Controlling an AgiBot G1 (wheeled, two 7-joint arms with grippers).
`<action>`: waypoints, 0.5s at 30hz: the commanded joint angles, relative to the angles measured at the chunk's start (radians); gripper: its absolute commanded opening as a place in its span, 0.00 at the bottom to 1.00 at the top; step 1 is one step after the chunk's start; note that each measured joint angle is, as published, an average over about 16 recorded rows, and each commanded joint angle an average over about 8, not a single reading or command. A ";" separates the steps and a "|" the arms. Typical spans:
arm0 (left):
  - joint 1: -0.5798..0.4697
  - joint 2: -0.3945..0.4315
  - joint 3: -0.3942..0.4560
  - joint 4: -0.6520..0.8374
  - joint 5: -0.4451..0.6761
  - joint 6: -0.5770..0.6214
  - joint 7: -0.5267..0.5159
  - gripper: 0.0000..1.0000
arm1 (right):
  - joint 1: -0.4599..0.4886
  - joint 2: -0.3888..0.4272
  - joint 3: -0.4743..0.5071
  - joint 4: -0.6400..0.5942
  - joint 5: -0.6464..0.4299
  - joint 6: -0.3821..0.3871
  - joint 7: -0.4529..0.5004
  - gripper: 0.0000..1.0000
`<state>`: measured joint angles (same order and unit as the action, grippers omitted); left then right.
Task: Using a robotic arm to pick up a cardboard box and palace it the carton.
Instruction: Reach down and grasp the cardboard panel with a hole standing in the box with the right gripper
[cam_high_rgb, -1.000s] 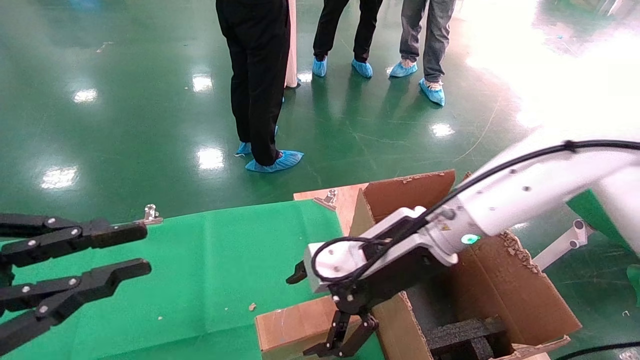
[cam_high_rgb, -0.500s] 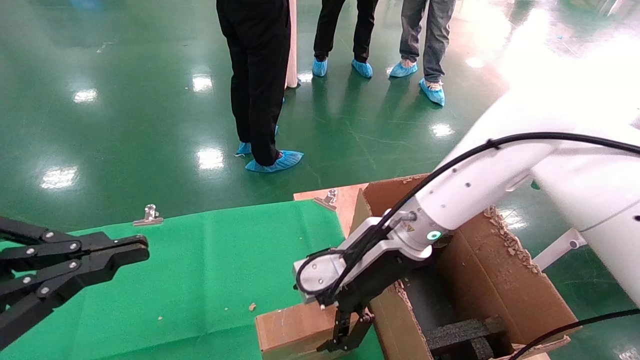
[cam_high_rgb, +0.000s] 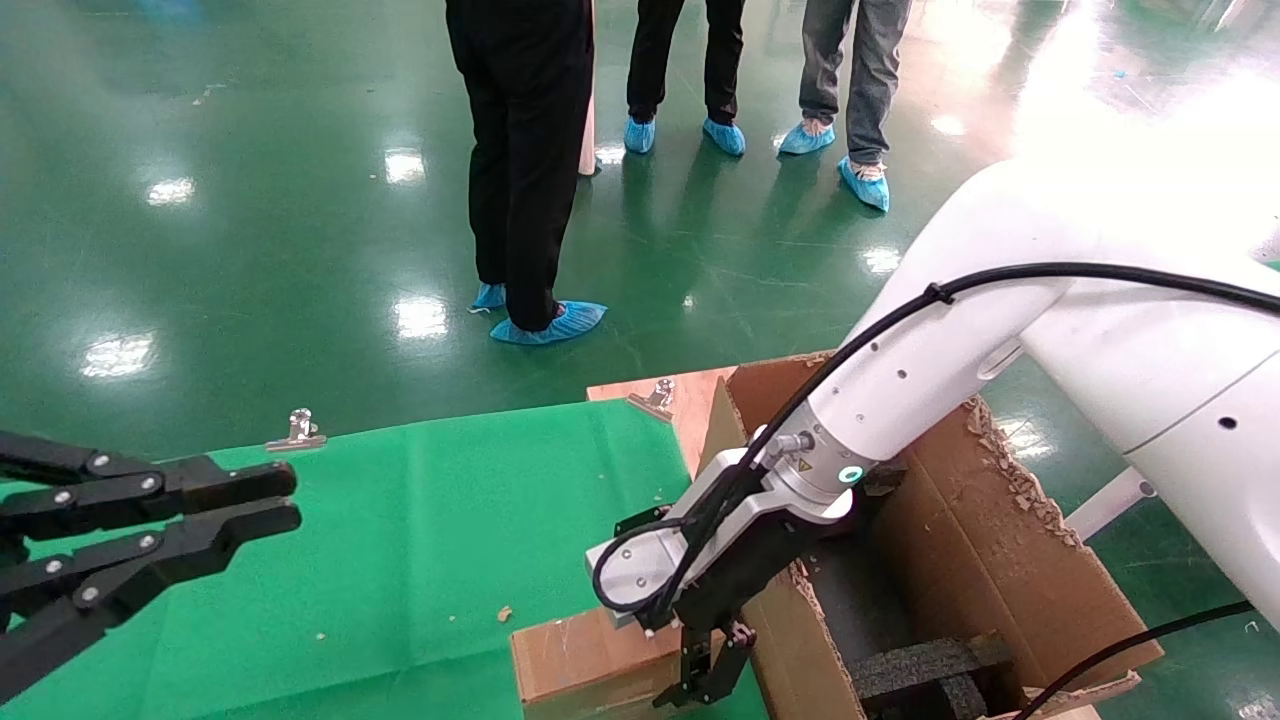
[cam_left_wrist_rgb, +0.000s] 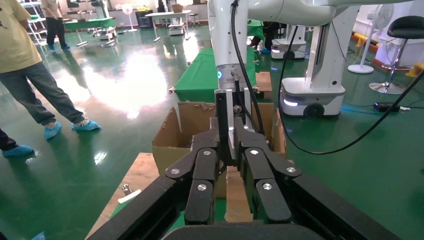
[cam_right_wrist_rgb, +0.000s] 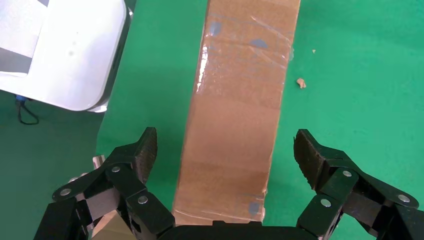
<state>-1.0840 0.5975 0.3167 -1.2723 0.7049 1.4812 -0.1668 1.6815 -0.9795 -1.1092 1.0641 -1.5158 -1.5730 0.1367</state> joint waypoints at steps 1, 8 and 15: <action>0.000 0.000 0.000 0.000 0.000 0.000 0.000 1.00 | -0.001 0.001 0.002 0.001 0.000 0.000 0.001 0.00; 0.000 0.000 0.000 0.000 0.000 0.000 0.000 1.00 | -0.004 0.004 0.008 0.003 0.001 0.000 0.004 0.00; 0.000 0.000 0.000 0.000 0.000 0.000 0.000 1.00 | -0.006 0.006 0.012 0.004 0.003 0.000 0.006 0.00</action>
<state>-1.0840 0.5975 0.3167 -1.2723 0.7049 1.4812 -0.1668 1.6753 -0.9736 -1.0974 1.0678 -1.5133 -1.5727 0.1425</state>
